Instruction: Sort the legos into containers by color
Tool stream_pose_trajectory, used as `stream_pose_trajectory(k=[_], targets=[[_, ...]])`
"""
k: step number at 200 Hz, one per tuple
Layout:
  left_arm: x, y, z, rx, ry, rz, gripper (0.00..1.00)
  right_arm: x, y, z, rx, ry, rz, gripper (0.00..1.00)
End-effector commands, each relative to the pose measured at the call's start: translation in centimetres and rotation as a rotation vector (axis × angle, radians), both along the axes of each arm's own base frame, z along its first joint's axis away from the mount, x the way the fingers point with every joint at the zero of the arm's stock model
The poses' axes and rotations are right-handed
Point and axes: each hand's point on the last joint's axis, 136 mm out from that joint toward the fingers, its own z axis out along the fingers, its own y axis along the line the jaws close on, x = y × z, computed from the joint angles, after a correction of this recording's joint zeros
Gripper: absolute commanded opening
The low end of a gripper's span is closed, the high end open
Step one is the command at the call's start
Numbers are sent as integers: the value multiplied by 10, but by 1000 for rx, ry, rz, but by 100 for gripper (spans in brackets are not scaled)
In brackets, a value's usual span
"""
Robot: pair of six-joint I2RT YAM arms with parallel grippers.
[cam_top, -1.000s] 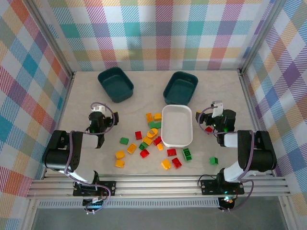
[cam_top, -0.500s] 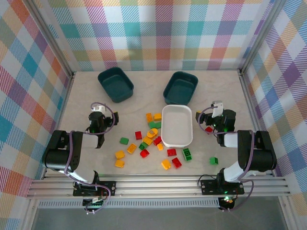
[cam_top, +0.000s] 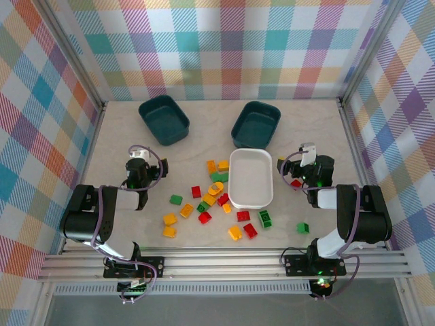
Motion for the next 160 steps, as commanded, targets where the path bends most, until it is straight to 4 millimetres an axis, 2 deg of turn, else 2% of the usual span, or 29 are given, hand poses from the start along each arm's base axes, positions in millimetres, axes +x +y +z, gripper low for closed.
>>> stream_pose_trajectory(k=[1,12,24,31,37,47,69,82,93,103,113,118,127,142,160], targets=[[5,0,6,0,-21,-9,100,7,-11,2,-11,-3,-62,100],[5,0,6,0,-22,-9,100,10,-16,1,-35,9,-111,100],[5,3,13,5,-12,11,100,17,-16,13,-69,22,-144,100],[6,3,22,13,28,8,100,17,-15,18,-96,96,-151,100],[8,5,36,15,42,23,100,18,-19,28,-113,141,-192,100],[10,5,68,10,1,32,100,22,-22,60,-118,129,-249,100],[2,14,141,-87,-129,124,100,8,-24,125,3,129,-360,100],[-4,24,171,-166,-157,214,100,-3,-22,142,121,169,-390,100],[-10,34,189,-263,-157,318,100,-12,-26,140,207,197,-446,100],[-21,44,191,-356,-92,446,100,-20,-33,130,316,228,-532,100],[-37,57,182,-396,-1,589,100,-21,-14,128,359,232,-415,100],[-39,59,178,-412,22,615,100,-22,-5,126,369,249,-366,94],[-37,59,169,-448,57,622,100,-25,2,120,373,321,-343,83],[-28,51,152,-511,131,574,100,-36,7,94,311,495,-356,68],[-13,38,136,-532,238,524,96,-48,25,70,269,613,-290,65]])
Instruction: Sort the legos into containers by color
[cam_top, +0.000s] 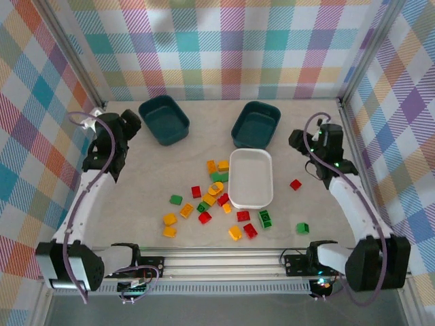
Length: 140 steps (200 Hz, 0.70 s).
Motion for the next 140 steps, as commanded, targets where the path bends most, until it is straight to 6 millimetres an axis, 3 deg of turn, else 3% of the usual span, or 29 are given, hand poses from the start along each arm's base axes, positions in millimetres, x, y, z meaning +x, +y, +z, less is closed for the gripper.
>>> stream_pose_trajectory(k=[1,31,66,103,140], targets=[[-6,-14,-66,-142,270,-28,95,-34,27,-45,44,264,100,65],[29,-45,-106,-207,449,-192,81,-57,62,-74,-26,364,241,66],[57,-50,-151,-212,587,-229,78,-69,83,-109,-91,473,319,64],[88,-46,-169,-167,648,-243,76,-78,91,-140,-190,557,343,57],[109,-46,-187,-151,685,-261,71,-78,94,-152,-197,570,343,45]])
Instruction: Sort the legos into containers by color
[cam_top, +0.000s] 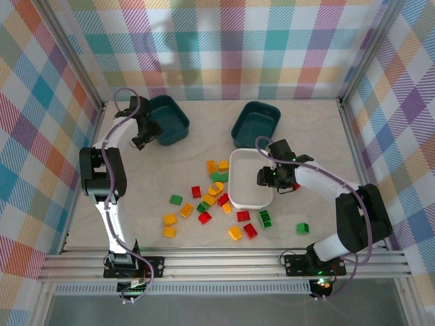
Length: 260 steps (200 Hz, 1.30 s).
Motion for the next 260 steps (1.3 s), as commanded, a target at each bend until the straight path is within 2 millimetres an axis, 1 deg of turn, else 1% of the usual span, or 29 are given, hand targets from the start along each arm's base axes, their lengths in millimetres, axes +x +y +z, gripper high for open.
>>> stream_pose_trajectory(k=[1,24,47,69,121,154,181,199,211,222,235,242,260], targets=[[3,0,-5,13,44,-38,71,-1,-4,-8,-34,6,-5,45],[8,4,-16,39,74,-47,67,2,-10,-10,-74,-8,-17,32],[10,7,-23,67,83,-58,67,4,-13,-9,-96,-21,-20,24],[12,10,-30,84,95,-66,65,5,-13,-8,-105,-32,-12,18],[15,12,-36,102,100,-86,62,3,-13,-1,-102,-45,1,7],[12,12,-35,105,107,-91,54,2,-14,10,-93,-73,-3,0],[9,12,-30,109,107,-89,46,-1,-13,26,-66,-103,-6,0],[4,12,-27,108,104,-87,40,-6,-11,38,-46,-116,1,0],[1,12,-24,110,102,-88,37,-9,-9,51,-26,-141,6,0],[-3,13,-22,117,100,-85,32,-11,-6,64,-1,-166,4,0],[-8,13,-22,124,104,-89,26,-6,-1,83,38,-204,-1,0],[-11,13,-21,128,104,-90,21,-3,4,93,66,-223,1,0],[-17,11,-21,146,106,-96,12,20,23,118,141,-281,6,0]])
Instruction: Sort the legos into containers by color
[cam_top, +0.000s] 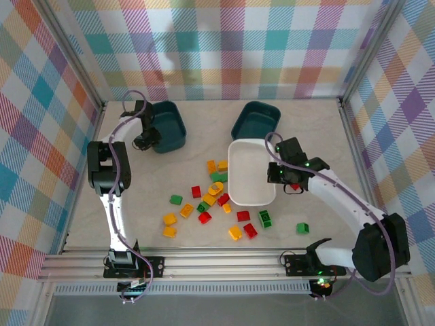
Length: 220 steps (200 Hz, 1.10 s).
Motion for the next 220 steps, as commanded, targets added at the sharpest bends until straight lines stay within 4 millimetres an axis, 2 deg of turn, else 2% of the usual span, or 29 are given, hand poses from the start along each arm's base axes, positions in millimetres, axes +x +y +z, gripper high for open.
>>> stream_pose_trajectory(k=[1,21,44,64,90,124,142,166,220], targets=[[-10,0,20,38,-24,-9,11,26,29,44,129,-91,18,0],[-19,-2,19,66,-11,-18,0,63,53,62,167,-137,58,0],[-33,-1,18,104,-11,-13,0,109,78,71,159,-162,107,0],[-39,0,17,99,-29,-6,0,145,94,64,115,-148,136,0],[-38,-5,15,83,-27,-31,0,177,113,48,102,-127,161,0],[-37,-5,16,89,-20,-47,0,201,135,28,83,-120,162,0],[-39,-6,16,102,-20,-57,0,210,146,15,68,-101,173,0],[-47,-6,13,147,3,-71,0,219,160,7,75,-97,170,0],[-63,5,4,212,27,-47,0,239,162,-15,-6,-94,113,0]])
